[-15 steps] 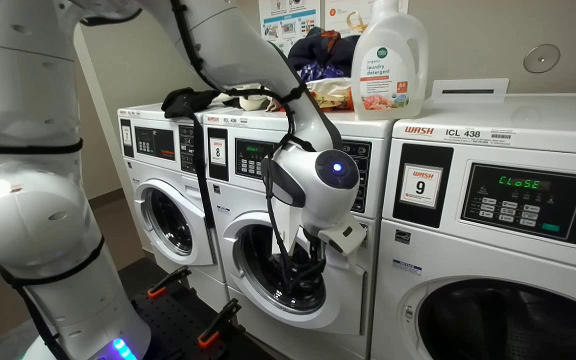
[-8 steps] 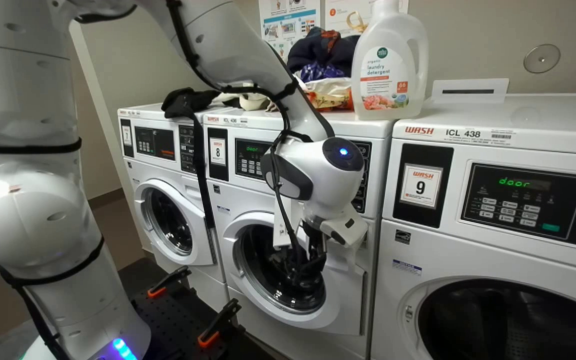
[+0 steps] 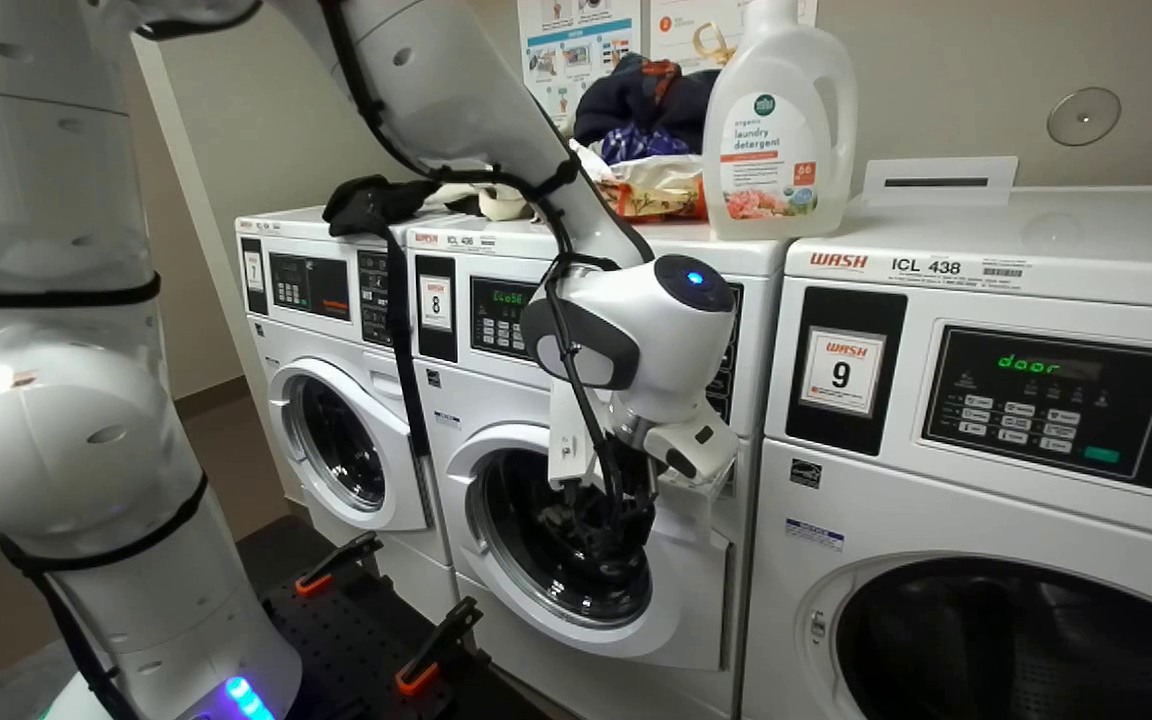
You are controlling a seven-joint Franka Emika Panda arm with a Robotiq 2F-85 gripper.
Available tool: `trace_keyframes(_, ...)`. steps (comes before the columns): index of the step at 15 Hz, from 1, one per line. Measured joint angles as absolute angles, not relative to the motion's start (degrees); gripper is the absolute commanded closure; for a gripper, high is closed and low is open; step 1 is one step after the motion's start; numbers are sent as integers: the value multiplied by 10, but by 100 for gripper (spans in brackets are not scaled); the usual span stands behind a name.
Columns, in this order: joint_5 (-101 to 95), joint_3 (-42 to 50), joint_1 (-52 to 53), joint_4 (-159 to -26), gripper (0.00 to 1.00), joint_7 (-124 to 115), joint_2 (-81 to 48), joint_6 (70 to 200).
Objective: Open the object from the washing machine
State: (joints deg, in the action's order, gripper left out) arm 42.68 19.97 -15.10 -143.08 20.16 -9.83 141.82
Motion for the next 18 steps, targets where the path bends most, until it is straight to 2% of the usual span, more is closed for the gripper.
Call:
trace_keyframes(8, 367, 198, -161, -1433, 0, 176, -79, 1418)
trace_keyframes(18, 282, 170, -155, -1434, 0, 159, 52, 1418)
